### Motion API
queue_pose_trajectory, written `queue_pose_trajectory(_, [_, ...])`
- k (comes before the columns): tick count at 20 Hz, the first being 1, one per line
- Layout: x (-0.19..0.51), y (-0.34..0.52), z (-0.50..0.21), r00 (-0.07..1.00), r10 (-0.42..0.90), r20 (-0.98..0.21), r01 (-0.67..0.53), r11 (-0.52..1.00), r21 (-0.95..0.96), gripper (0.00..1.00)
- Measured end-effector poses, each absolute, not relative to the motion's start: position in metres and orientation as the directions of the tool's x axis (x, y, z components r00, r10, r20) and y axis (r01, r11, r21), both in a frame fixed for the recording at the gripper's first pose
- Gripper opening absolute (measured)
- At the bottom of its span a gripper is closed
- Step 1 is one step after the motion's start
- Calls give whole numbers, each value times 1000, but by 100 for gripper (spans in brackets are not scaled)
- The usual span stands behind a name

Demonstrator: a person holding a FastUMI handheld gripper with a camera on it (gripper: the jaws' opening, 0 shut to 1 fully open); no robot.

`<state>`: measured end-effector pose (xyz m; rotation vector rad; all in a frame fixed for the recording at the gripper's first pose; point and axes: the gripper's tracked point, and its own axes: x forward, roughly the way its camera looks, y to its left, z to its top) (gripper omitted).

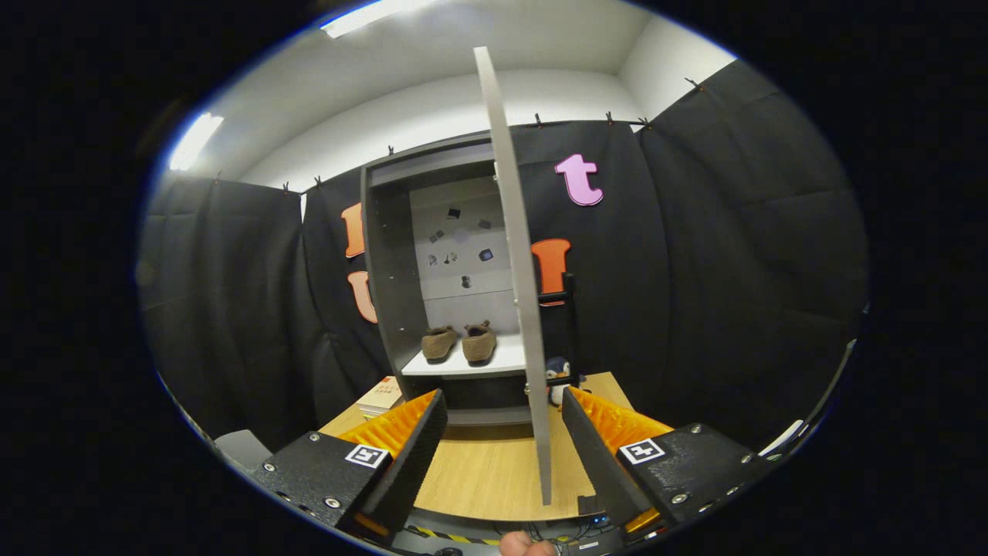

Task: Open the shoe cabinet door, grab the shoes and put them into the shoe cabinet, then close the shoe cabinet door.

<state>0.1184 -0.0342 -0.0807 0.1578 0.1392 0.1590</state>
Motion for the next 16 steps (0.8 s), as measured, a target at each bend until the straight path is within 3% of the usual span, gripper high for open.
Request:
queue_pose_trajectory(7, [155, -84, -79, 988, 132, -79, -117, 978, 175, 93])
queue_pose_trajectory(16, [193, -75, -79, 982, 167, -89, -153, 978, 144, 92])
